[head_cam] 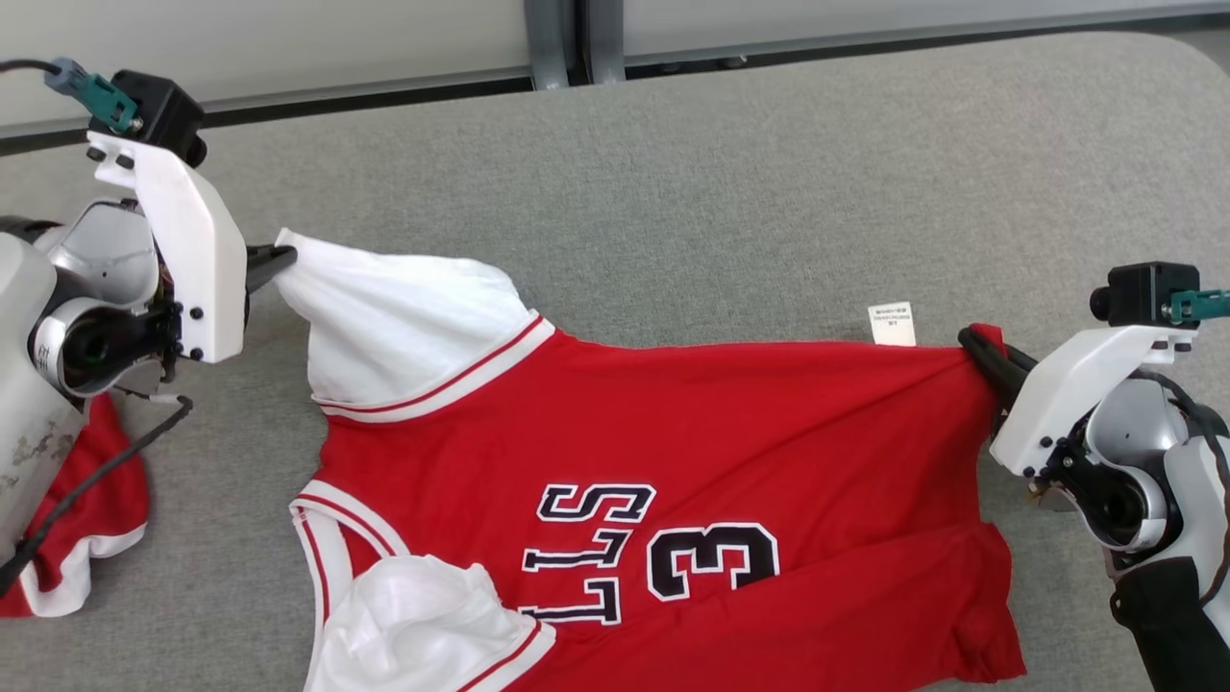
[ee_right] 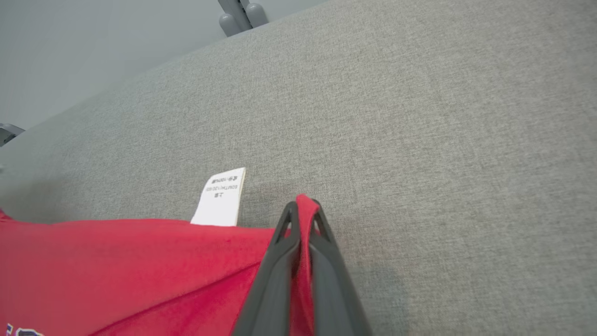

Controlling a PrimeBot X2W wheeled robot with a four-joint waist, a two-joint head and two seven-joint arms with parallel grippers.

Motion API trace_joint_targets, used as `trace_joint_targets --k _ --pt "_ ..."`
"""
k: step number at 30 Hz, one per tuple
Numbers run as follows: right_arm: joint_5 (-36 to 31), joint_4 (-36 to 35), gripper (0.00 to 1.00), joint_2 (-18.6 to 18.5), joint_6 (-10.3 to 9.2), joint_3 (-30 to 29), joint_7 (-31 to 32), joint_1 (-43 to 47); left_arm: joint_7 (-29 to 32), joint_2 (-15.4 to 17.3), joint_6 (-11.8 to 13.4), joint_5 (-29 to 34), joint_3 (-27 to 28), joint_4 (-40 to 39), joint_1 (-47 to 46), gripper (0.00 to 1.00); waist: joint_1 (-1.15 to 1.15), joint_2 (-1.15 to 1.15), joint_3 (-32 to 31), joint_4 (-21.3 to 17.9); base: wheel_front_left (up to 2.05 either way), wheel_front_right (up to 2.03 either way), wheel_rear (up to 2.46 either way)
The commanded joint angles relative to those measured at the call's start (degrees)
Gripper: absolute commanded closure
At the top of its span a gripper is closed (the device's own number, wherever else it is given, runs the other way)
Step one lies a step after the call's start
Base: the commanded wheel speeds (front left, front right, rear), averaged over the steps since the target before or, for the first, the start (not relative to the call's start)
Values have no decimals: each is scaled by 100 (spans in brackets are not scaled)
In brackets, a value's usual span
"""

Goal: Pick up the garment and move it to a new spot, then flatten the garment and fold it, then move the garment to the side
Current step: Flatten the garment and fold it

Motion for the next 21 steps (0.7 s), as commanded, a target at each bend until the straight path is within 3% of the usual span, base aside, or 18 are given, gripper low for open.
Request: trace_joint_targets --k 1,7,14,21 --pt "-45 56 100 -13 2 -59 -64 71 -29 65 -4 -78 9 -44 83 100 0 0 -118 71 0 0 0" --pt "-30 167 100 -63 2 -91 -62 169 125 147 8 -193 -30 -157 253 100 0 0 -306 133 0 0 0" --pt "88 180 100 -207 2 -119 172 340 870 307 170 -577 -134 -584 525 100 0 0 -573 204 0 0 0" --pt "269 35 100 -353 2 -142 732 535 1701 686 463 -1017 -252 -1421 828 100 0 0 -775 273 0 0 0"
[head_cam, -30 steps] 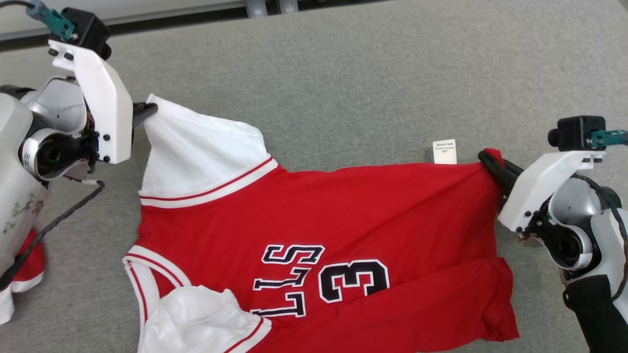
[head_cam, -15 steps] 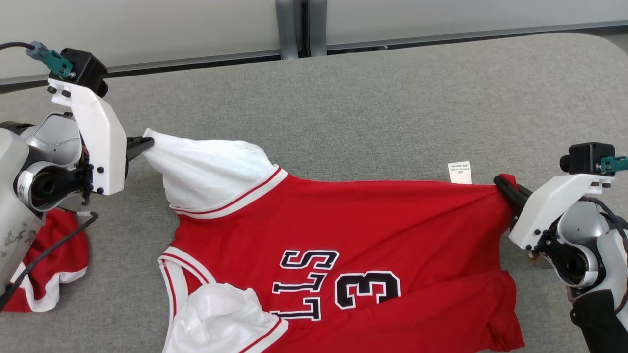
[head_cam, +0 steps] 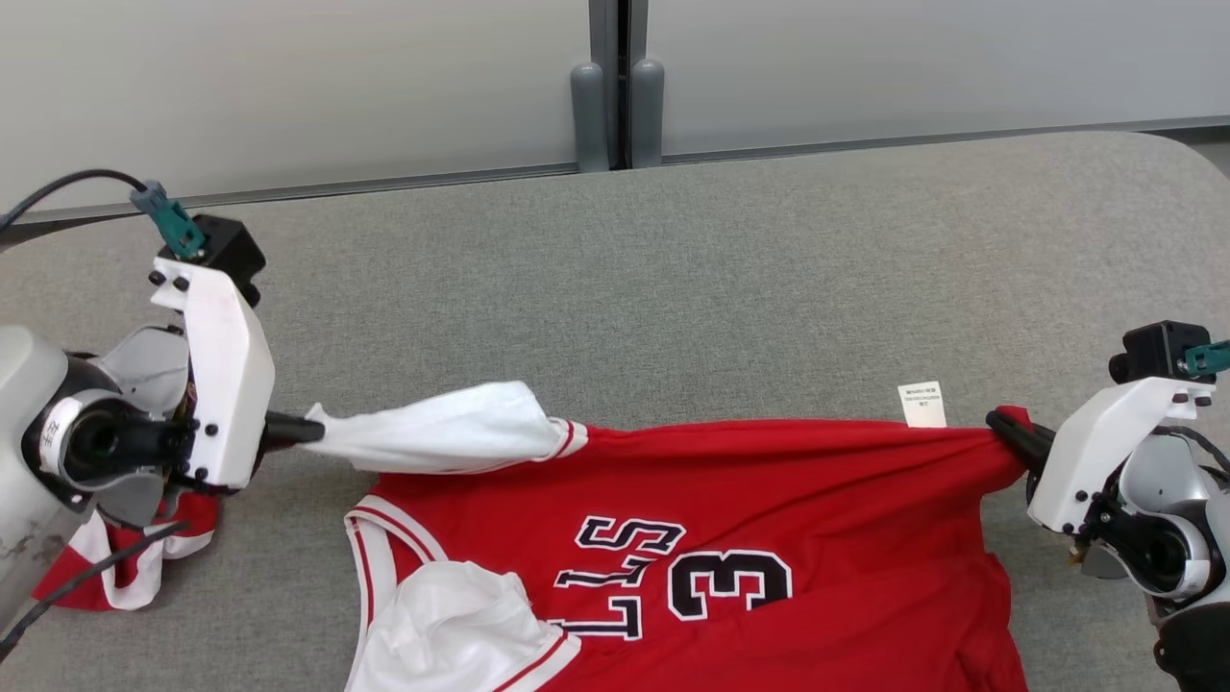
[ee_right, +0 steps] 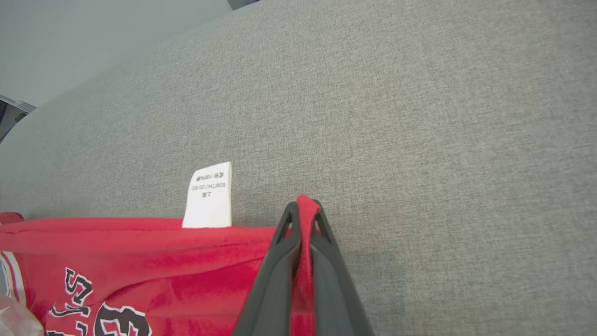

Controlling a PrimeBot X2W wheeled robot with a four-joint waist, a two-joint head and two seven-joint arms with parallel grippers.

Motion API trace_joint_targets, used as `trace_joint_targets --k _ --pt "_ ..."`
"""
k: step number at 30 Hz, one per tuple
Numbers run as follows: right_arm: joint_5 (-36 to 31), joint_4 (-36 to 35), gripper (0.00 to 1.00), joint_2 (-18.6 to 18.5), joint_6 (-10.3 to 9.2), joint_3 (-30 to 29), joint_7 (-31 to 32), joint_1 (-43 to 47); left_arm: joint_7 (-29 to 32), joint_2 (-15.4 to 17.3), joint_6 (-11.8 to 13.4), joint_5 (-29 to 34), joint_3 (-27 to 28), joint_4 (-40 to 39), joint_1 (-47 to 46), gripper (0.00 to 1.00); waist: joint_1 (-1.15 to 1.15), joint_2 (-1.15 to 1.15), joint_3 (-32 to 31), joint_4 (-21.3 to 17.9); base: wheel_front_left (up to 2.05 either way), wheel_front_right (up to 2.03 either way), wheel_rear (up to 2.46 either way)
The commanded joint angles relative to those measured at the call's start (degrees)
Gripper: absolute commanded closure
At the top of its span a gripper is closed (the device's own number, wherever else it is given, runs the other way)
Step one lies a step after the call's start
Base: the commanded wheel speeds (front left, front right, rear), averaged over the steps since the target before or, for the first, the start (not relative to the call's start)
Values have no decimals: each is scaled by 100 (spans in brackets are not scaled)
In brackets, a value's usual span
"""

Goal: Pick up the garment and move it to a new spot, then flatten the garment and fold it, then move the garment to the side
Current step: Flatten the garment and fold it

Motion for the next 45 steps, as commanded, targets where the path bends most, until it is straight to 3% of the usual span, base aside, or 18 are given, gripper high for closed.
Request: trace_joint_targets --k 1,8,14,31,32,35,36,37,38,45 --pt "13 -17 100 -74 2 -17 59 55 82 69 69 -67 -11 -104 120 100 0 0 -30 20 0 0 0" --pt "-73 -110 100 -264 2 35 352 91 681 494 529 -467 -102 -1041 469 100 0 0 -49 77 0 0 0" --pt "-53 -145 100 -394 2 104 521 102 922 646 841 -759 -174 -1583 794 100 0 0 -33 108 0 0 0" --pt "186 -579 100 -593 2 481 1134 419 998 884 1176 -888 -362 -2123 1314 100 0 0 0 14 0 0 0" --pt "175 -597 96 -588 2 492 1146 442 990 884 1189 -874 -375 -2132 1343 100 0 0 9 12 0 0 0" --pt "158 -608 40 -562 2 522 1244 522 981 866 1203 -841 -427 -2141 1408 100 0 0 17 11 0 0 0" --pt "141 -606 0 -556 2 518 1279 542 988 858 1203 -824 -443 -2137 1418 75 0 0 15 11 0 0 0" --pt "120 -611 0 -551 2 506 1314 569 979 853 1198 -806 -456 -2132 1431 49 0 0 12 11 0 0 0" --pt "111 -620 0 -539 2 489 1339 592 957 843 1197 -792 -467 -2118 1453 0 0 0 5 8 0 0 0" --pt "6 -848 0 -504 2 368 1374 779 907 870 1216 -683 -530 -2058 1495 0 0 0 -123 -5 0 0 0"
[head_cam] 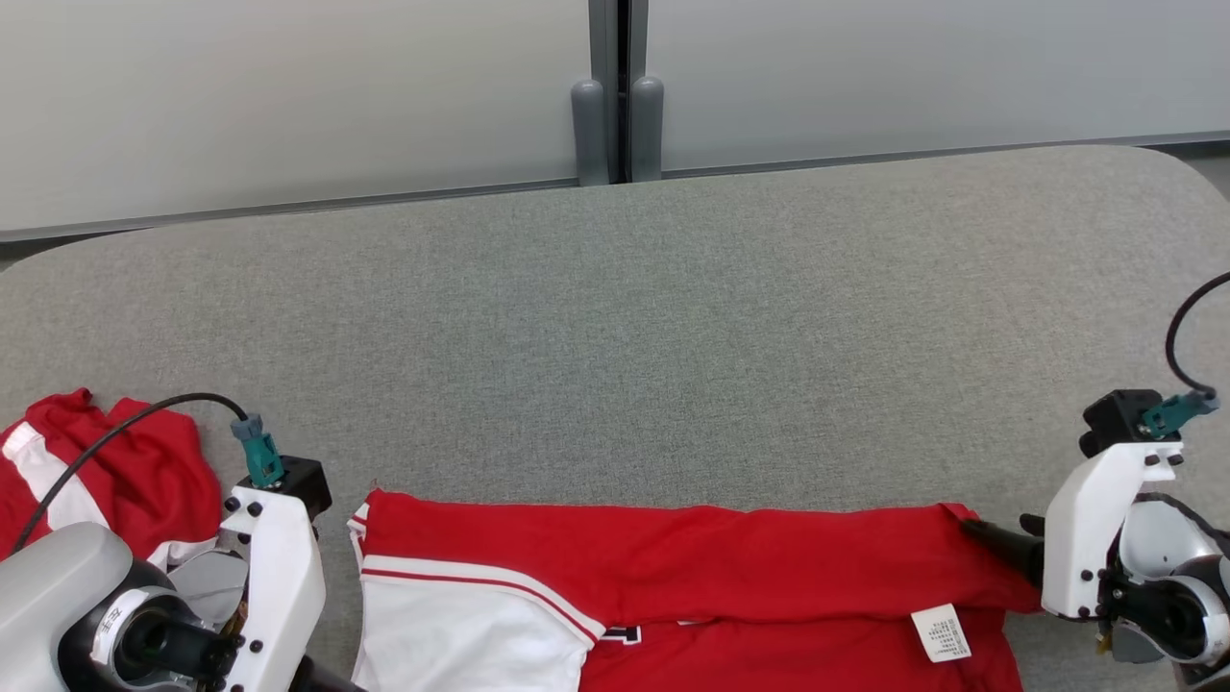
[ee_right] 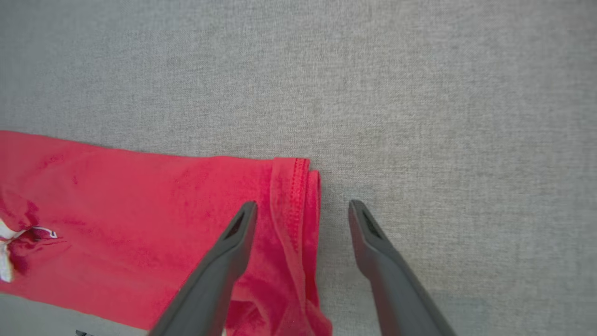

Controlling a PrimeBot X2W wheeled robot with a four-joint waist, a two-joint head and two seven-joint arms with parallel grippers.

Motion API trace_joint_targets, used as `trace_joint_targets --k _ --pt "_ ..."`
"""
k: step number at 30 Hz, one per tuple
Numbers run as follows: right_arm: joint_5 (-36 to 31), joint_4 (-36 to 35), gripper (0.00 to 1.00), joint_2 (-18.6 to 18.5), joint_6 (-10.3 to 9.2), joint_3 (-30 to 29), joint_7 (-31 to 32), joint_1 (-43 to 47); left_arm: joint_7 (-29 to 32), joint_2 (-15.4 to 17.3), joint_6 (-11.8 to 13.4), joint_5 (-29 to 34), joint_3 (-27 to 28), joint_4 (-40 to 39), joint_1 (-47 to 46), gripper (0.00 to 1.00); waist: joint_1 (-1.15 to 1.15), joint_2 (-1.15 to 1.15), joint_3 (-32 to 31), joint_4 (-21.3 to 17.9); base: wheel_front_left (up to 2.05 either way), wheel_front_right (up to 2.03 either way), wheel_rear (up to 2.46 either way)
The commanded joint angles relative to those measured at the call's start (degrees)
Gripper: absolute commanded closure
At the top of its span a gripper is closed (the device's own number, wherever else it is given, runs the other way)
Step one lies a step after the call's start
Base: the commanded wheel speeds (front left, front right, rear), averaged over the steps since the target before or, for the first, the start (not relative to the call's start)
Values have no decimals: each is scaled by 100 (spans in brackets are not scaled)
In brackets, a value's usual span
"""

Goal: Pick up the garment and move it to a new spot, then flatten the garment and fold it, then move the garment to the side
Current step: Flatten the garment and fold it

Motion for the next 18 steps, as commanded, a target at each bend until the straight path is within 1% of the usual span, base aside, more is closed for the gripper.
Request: trace_joint_targets --k 1,6,10,13,15,16,17,18 --pt "-27 -90 0 -32 2 -96 -78 68 -48 13 16 15 49 -3 18 0 0 0 -49 6 0 0 0" --pt "-65 -448 0 1 2 -516 -452 169 -377 58 -37 19 302 -136 -102 0 0 0 -171 25 0 0 0" --pt "-185 -761 0 84 2 -825 -914 212 -977 103 -103 183 616 -253 -153 0 0 0 -273 26 0 0 0" --pt "-315 -1005 0 162 2 -971 -1401 253 -1719 145 -155 536 882 -306 -176 0 0 0 -338 33 0 0 0" --pt "-346 -1136 0 255 2 -1029 -1758 330 -2310 194 -138 952 999 -296 -147 0 0 0 -380 37 0 0 0" --pt "-388 -1201 0 283 3 -1069 -1951 363 -2625 164 -107 1081 1073 -290 -82 0 0 0 -395 45 0 0 0" --pt "-416 -1251 0 320 2 -1139 -2172 380 -2979 109 -76 1198 1173 -282 -1 0 0 0 -414 57 0 0 0" --pt "-479 -1359 0 393 3 -1222 -2588 463 -3650 87 38 1467 1332 -251 150 0 0 0 -463 82 0 0 0"
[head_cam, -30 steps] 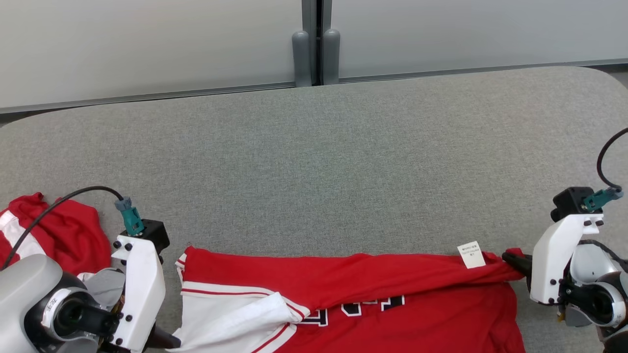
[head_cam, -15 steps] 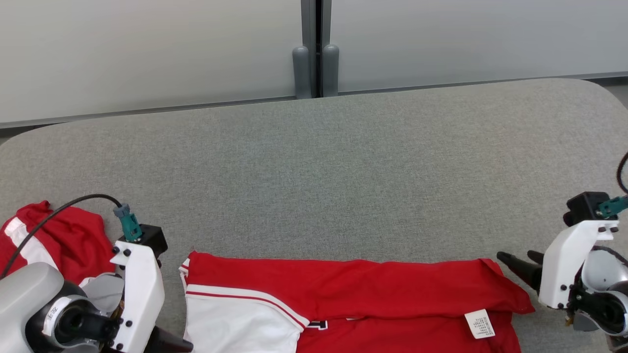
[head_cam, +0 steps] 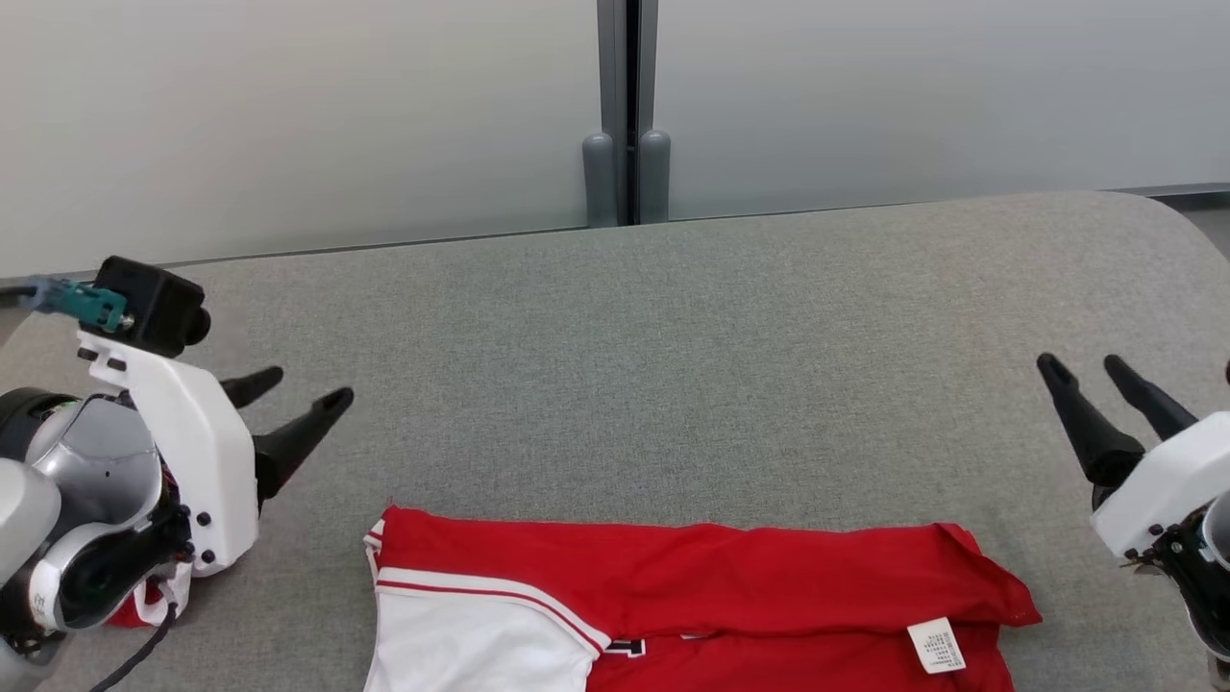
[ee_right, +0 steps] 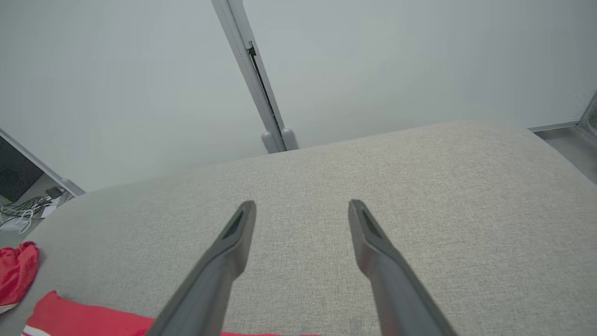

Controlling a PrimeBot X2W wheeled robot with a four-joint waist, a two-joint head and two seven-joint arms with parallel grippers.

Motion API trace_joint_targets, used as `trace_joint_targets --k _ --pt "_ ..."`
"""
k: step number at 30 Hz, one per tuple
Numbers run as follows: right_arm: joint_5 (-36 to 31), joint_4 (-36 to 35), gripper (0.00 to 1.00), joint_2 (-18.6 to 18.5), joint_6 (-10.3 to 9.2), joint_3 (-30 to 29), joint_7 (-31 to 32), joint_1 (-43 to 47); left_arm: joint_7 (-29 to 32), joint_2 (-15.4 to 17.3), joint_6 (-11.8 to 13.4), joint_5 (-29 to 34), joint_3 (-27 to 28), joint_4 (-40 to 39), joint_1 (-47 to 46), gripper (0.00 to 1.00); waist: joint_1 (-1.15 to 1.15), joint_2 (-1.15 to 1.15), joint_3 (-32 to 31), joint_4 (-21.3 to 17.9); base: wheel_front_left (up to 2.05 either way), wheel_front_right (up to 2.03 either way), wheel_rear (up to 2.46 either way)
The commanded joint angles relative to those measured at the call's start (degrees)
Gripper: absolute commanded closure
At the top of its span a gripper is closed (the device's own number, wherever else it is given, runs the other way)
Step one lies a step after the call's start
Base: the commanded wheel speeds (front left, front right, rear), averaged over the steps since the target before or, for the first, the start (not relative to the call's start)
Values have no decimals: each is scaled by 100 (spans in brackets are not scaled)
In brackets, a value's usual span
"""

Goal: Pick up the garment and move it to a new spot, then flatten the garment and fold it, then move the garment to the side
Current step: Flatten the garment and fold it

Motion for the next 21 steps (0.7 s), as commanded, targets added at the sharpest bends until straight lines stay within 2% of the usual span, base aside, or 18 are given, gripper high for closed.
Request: trace_joint_targets --k 1,7,8,14,17,21 --pt "-67 -107 0 32 3 -94 -367 104 -484 12 121 258 117 39 183 0 0 0 -45 33 0 0 0" --pt "-251 -390 0 204 4 -275 -1422 402 -2358 -187 743 721 648 -21 836 0 0 0 -132 139 0 0 0" --pt "-251 -390 0 204 4 -275 -1422 402 -2358 -187 743 721 648 -21 836 0 0 0 -132 139 0 0 0" --pt "-341 -555 0 414 3 -361 -2032 838 -3833 -395 1425 1040 999 -293 1702 0 0 0 -181 245 0 0 0" --pt "-307 -510 0 514 3 -375 -2161 1089 -4336 -486 1615 1259 1053 -409 2093 0 0 0 -194 283 0 0 0" --pt "-241 -477 0 657 3 -341 -2327 1376 -4554 -895 1804 1411 1318 -424 2685 0 0 0 -203 325 0 0 0"
